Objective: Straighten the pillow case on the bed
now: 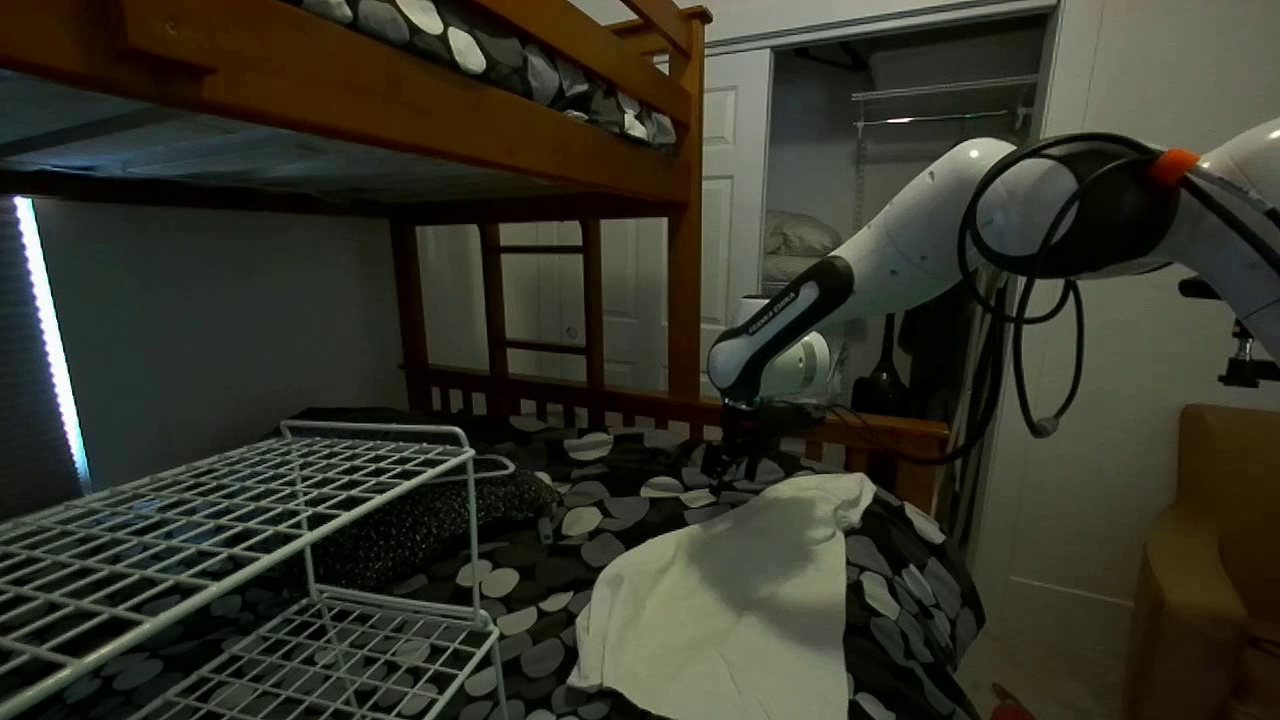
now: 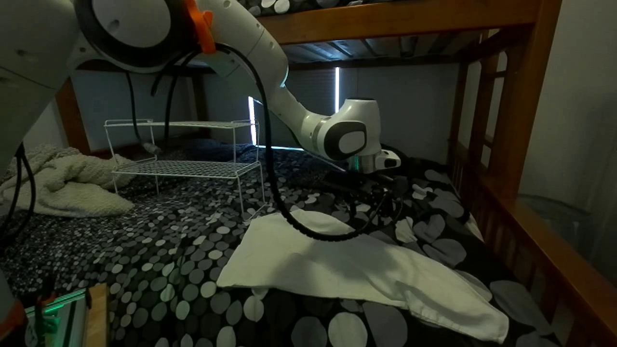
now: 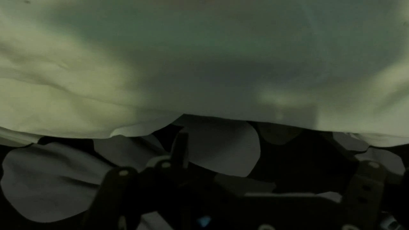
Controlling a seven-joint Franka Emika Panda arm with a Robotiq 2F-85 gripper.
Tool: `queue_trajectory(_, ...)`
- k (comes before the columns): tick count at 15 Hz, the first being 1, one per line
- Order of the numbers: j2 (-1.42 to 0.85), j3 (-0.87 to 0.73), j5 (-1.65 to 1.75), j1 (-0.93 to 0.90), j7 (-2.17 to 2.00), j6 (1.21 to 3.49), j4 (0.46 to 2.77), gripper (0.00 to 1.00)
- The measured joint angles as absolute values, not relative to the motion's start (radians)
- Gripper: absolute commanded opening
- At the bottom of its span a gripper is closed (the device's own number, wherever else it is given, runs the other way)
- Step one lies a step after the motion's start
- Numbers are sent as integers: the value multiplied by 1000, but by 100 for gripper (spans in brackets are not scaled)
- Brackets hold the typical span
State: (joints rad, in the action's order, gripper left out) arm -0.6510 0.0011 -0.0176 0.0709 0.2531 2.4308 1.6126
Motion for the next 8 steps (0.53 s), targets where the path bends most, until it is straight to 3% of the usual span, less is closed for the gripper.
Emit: queue_trajectory(8, -771, 9, -18, 93, 261, 2441, 1498, 100)
